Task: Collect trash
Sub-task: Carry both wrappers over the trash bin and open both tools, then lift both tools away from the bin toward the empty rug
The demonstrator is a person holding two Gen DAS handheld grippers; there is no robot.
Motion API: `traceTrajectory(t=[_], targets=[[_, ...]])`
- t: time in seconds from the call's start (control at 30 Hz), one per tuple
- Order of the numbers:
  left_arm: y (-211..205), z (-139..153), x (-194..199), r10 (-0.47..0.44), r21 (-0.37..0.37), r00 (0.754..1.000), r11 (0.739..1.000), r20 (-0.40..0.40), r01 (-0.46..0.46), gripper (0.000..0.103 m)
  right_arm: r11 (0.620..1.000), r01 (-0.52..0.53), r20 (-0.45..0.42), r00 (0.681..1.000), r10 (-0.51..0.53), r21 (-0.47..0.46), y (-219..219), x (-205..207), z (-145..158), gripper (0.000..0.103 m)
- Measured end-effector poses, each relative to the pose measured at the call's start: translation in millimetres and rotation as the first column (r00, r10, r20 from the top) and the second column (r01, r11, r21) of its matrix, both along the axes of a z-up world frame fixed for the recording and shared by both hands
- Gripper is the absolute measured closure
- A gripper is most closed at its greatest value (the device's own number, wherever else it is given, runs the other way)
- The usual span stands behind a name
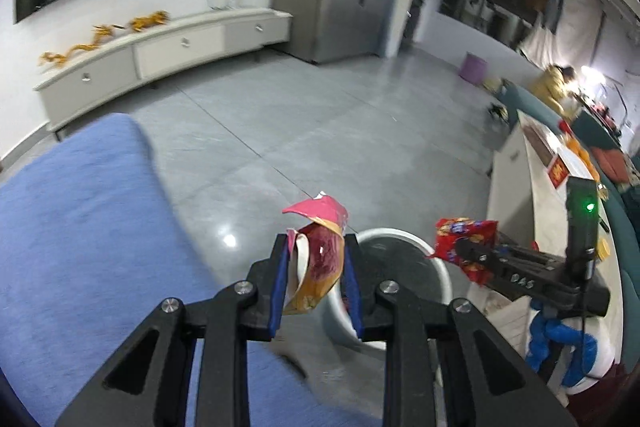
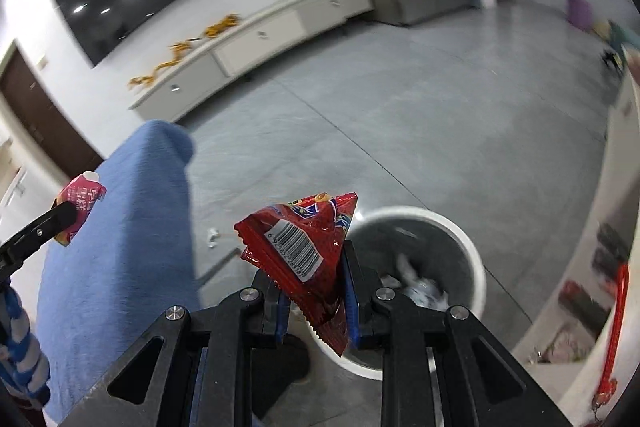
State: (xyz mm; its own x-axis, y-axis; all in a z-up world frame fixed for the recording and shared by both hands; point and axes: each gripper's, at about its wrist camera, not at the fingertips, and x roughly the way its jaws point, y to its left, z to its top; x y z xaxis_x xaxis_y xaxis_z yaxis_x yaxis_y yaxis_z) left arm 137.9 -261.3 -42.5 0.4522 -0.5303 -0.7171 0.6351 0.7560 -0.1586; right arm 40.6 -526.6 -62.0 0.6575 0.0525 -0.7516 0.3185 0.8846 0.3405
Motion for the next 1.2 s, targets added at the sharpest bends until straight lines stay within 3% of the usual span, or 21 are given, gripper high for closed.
traceTrajectory(t=[0.23,0.43,0.5,0.57,0.63,0.77,0.9,1.2], targets=[[-81,-37,6,-0.063,0.046,0.995,0.997,-0.075,0.067,0.076,0.996,0.074,-0.079,0.994,-0.07,0.052,-30,5,-40,0.08],[-120,-67,9,-0.084,0.073,0.988,0.993,-0.126,0.094,0.075,0.99,0.118,-0.126,0.986,-0.107,0.077,-41,14,-65,0.079],[-127,-75,12,-0.079,0.076,0.987,0.993,-0.144,0.09,0.074,0.988,0.132,-0.136,0.983,-0.12,0.081,-44,13,-71,0.071],[-131,-83,15,-0.077,0.069,0.983,0.994,-0.167,0.09,0.067,0.985,0.152,-0.139,0.98,-0.139,0.085,-46,11,-75,0.061],[-136,-89,16,-0.069,0.067,0.982,0.994,-0.176,0.082,0.054,0.982,0.166,-0.145,0.978,-0.152,0.088,-49,10,-79,0.06],[-139,-98,18,-0.059,0.064,0.978,0.995,-0.198,0.073,0.052,0.979,0.187,-0.153,0.973,-0.173,0.078,-52,6,-80,0.055],[-137,-96,11,-0.045,0.07,0.983,0.996,-0.178,0.058,0.052,0.979,0.198,-0.143,0.971,-0.189,0.049,-50,-1,-73,0.053],[-99,-61,-14,0.055,0.091,0.998,0.994,-0.002,-0.055,0.048,0.976,0.209,-0.077,0.974,-0.213,-0.053,-29,-17,-33,0.043]])
